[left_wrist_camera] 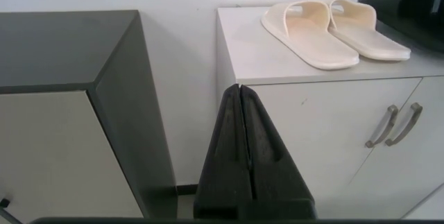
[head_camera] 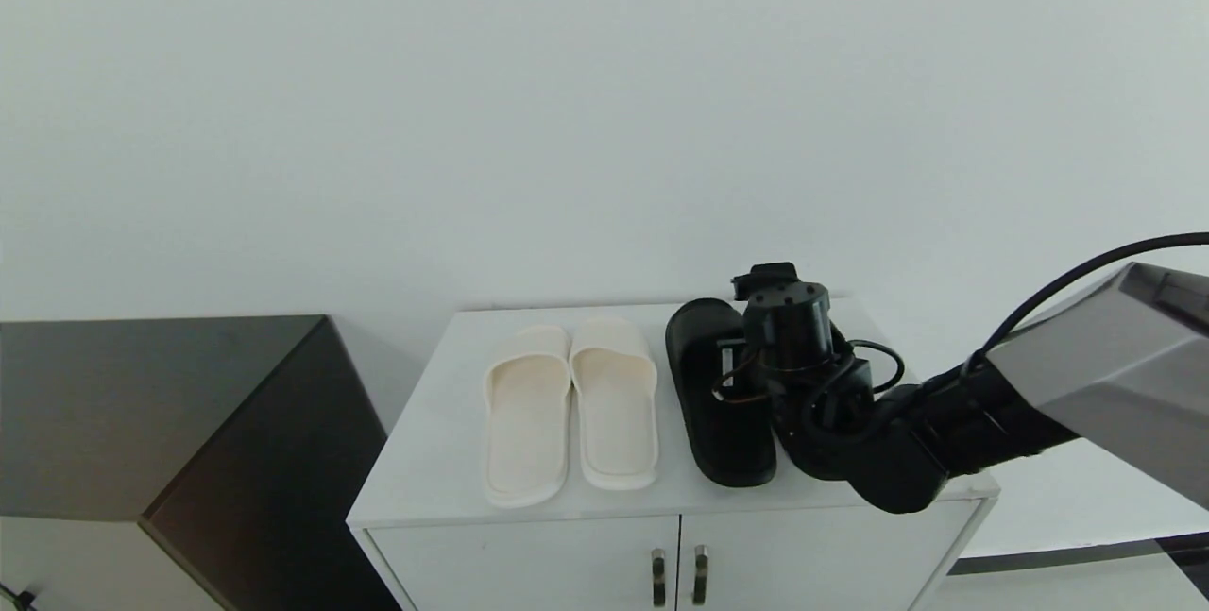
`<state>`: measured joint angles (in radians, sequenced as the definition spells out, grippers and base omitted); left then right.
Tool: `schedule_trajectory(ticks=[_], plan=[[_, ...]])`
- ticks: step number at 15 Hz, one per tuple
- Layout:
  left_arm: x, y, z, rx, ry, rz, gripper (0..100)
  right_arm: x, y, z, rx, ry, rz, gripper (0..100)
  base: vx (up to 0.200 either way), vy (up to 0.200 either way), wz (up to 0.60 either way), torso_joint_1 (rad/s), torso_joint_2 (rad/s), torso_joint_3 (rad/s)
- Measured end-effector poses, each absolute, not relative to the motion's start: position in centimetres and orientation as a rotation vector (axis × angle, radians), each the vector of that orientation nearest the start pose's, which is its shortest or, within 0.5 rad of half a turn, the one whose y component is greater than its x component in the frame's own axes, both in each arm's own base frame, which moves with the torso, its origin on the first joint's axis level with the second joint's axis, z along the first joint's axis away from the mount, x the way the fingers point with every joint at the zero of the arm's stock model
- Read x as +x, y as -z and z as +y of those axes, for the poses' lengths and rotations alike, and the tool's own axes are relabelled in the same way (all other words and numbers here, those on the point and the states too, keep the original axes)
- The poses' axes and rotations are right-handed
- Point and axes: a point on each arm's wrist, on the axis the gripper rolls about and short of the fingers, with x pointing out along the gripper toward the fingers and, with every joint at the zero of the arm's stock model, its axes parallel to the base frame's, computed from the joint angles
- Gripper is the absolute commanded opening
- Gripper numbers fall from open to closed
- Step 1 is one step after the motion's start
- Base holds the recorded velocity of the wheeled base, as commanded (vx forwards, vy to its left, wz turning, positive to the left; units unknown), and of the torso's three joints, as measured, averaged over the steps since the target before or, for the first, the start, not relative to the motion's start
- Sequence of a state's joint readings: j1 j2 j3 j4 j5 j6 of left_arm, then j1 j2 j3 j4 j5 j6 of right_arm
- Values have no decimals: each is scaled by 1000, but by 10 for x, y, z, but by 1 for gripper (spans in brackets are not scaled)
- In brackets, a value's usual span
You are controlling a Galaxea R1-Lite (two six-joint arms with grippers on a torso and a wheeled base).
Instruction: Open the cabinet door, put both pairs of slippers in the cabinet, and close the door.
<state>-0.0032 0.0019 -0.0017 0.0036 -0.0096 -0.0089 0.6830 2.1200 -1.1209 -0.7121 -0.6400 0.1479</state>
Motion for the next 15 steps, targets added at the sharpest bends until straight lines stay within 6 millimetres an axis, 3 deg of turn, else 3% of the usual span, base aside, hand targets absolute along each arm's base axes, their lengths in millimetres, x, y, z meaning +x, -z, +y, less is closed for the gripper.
schedule_trajectory(ticks=[4,9,12,15], plan=[[-23,-76,0,-8,11,4,0,283,-150,229,-22,-124,227,0,0,0,0,0,0,0],[-23,-75,0,-6,14,5,0,205,-157,196,5,-488,332,0,0,0,0,0,0,0],[-23,-76,0,-8,14,5,0,189,-162,192,8,-528,319,0,0,0,0,0,0,0],[-23,-76,0,-8,14,5,0,182,-164,191,8,-559,314,0,-200,0,0,9,4,-1]])
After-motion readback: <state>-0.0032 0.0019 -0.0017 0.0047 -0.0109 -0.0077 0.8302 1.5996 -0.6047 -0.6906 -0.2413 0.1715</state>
